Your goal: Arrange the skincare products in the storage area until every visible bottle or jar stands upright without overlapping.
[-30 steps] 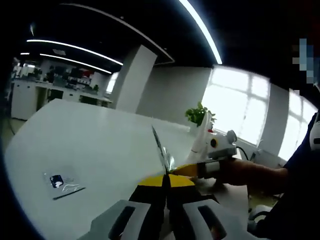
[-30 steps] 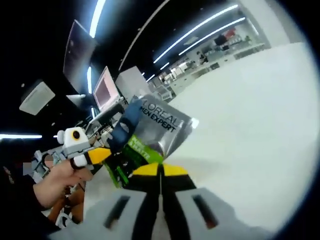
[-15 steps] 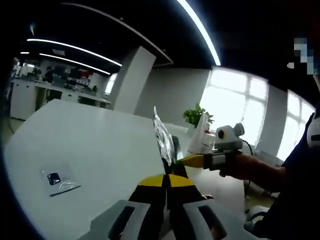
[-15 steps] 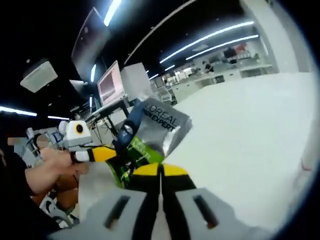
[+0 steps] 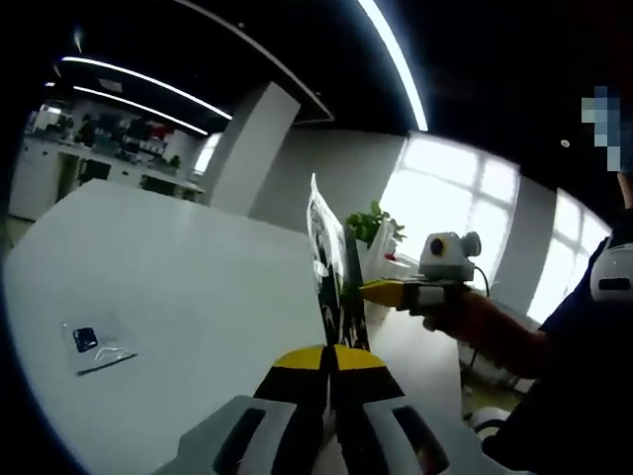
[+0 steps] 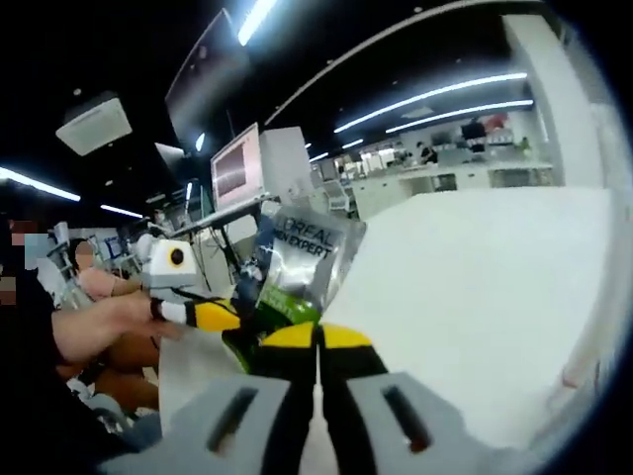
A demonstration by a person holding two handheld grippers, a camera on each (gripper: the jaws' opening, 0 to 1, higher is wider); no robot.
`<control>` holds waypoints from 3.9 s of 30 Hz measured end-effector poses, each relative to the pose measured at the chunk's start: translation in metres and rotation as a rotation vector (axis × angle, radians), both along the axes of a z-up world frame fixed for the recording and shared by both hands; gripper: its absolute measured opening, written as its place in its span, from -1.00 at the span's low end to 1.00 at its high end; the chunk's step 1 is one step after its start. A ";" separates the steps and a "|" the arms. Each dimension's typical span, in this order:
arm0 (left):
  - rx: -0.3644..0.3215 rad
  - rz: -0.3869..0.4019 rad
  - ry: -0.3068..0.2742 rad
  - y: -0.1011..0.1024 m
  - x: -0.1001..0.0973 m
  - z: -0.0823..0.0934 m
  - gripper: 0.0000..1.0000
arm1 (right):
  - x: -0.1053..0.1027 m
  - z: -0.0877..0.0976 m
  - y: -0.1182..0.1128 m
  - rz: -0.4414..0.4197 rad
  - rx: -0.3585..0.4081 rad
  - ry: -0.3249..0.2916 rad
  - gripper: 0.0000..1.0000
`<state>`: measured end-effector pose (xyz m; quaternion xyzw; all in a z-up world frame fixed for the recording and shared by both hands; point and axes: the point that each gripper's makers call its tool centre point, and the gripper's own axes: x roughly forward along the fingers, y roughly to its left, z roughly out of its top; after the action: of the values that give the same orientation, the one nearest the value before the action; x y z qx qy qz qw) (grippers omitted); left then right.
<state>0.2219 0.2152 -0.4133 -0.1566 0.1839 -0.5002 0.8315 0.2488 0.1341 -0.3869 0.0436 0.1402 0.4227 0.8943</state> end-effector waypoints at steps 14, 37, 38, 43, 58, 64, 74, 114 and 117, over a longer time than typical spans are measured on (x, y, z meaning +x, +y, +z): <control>0.008 -0.050 0.016 -0.013 -0.003 -0.001 -0.98 | -0.004 -0.005 -0.011 0.019 -0.046 -0.001 -1.00; 0.001 -0.112 0.006 -0.030 -0.007 0.014 -0.96 | -0.018 -0.009 -0.014 0.055 -0.174 -0.023 -1.00; 0.001 -0.113 0.005 -0.031 -0.007 0.015 -0.96 | -0.019 -0.009 -0.015 0.053 -0.173 -0.021 -1.00; 0.003 -0.124 -0.023 -0.040 -0.006 0.018 -0.98 | -0.018 -0.006 -0.026 0.030 -0.171 -0.021 -1.00; 0.002 -0.204 -0.039 -0.075 -0.005 0.029 -1.00 | -0.025 -0.001 -0.059 -0.068 -0.159 -0.026 -1.00; 0.000 -0.220 -0.041 -0.085 -0.002 0.031 -1.00 | -0.023 0.004 -0.074 -0.101 -0.159 -0.033 -1.00; -0.011 -0.233 -0.047 -0.101 0.004 0.032 -1.00 | -0.019 0.007 -0.088 -0.160 -0.227 -0.091 -1.00; 0.073 -0.202 -0.099 -0.140 0.032 0.013 -1.00 | -0.012 0.000 -0.129 -0.267 -0.398 -0.178 -0.97; 0.076 -0.205 -0.102 -0.141 0.033 0.013 -1.00 | -0.014 -0.001 -0.127 -0.265 -0.395 -0.178 -0.99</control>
<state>0.2546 0.0739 -0.4005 -0.0795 0.1753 -0.5825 0.7897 0.2350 0.0066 -0.3883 -0.1514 0.1340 0.2684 0.9418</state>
